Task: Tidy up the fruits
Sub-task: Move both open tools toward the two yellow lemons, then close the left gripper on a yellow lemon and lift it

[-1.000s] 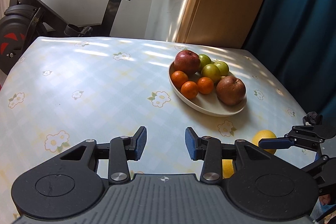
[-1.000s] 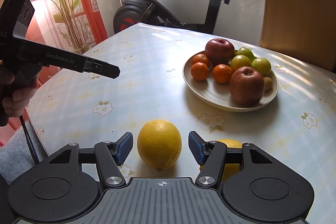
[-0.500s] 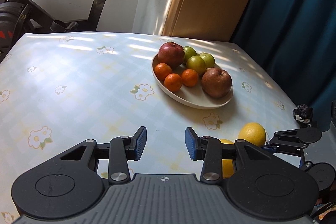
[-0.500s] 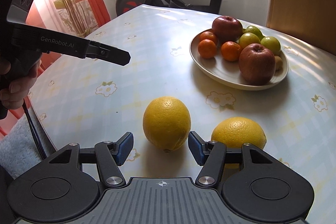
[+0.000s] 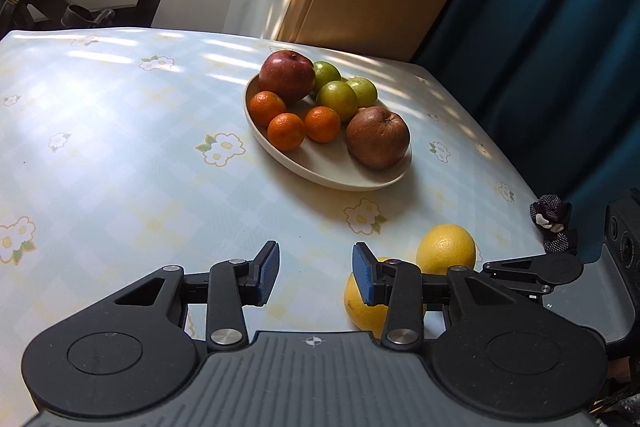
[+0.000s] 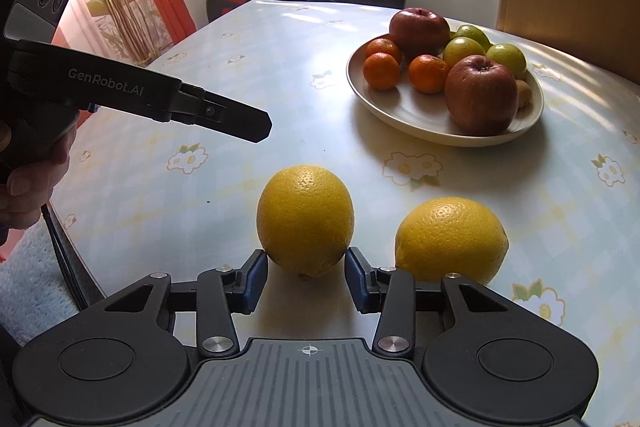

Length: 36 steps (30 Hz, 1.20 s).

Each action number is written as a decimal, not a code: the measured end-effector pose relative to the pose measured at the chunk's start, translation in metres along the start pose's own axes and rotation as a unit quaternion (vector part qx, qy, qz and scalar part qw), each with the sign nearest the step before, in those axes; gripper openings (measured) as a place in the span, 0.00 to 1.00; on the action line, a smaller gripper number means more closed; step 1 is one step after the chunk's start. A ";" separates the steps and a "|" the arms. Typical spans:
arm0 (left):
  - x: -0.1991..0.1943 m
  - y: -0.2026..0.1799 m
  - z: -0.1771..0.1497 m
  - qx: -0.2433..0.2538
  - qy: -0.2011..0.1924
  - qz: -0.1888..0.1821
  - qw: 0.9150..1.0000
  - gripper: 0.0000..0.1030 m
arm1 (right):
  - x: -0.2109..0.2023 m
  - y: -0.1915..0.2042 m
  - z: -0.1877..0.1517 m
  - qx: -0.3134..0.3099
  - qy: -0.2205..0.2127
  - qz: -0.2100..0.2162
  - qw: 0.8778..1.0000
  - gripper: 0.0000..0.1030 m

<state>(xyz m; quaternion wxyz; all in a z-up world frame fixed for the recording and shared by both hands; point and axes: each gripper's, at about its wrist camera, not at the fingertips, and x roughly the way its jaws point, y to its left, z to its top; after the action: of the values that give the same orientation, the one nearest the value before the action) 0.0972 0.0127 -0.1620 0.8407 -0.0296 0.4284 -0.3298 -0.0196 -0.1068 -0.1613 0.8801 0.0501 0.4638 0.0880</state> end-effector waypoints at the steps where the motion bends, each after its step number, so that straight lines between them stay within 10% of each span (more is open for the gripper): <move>1: 0.002 -0.002 -0.001 0.000 -0.001 -0.008 1.000 0.41 | 0.000 0.000 -0.001 0.001 0.000 0.001 1.000 0.38; 17: 0.023 -0.011 -0.012 -0.014 0.030 -0.101 0.994 0.40 | 0.001 -0.003 -0.006 0.014 -0.003 0.014 1.000 0.38; 36: 0.008 -0.005 -0.001 -0.003 -0.003 -0.096 0.995 0.41 | 0.001 0.001 0.011 -0.007 -0.041 0.015 0.999 0.39</move>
<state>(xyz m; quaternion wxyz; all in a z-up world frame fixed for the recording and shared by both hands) 0.0970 0.0042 -0.1664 0.8062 -0.0741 0.4220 -0.4080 -0.0103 -0.1056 -0.1561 0.8974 0.0547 0.4257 0.1019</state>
